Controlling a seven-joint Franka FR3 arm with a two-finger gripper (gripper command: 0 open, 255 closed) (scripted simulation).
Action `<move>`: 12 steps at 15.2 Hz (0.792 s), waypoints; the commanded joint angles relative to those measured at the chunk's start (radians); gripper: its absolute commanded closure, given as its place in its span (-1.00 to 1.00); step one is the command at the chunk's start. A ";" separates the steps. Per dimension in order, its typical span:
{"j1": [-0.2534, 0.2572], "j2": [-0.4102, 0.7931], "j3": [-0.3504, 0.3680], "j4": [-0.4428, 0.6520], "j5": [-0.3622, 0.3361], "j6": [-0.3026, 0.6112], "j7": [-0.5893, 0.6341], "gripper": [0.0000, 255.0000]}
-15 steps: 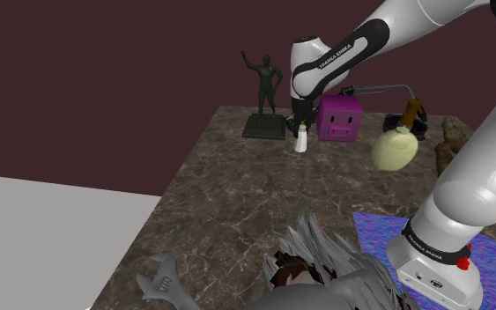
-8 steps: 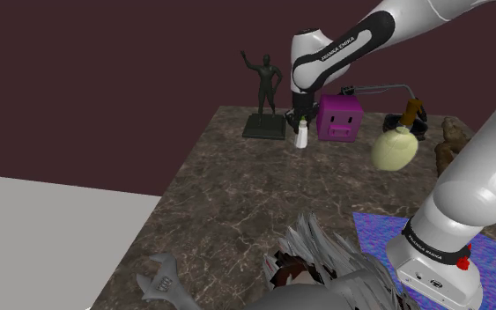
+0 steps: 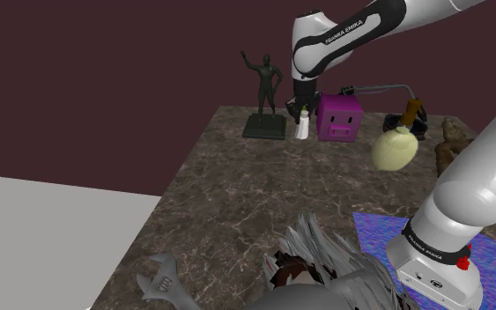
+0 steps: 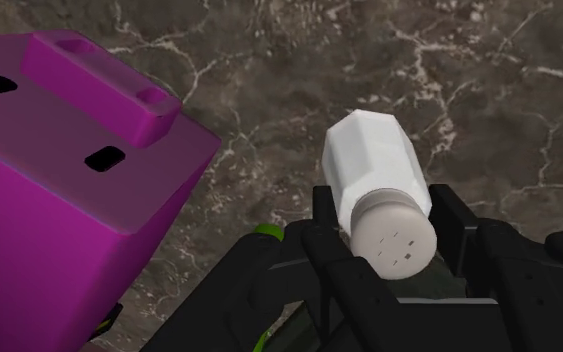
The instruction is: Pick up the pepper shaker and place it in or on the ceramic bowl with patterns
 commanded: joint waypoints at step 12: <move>0.003 -0.060 0.003 0.115 0.009 -0.176 -0.017 1.00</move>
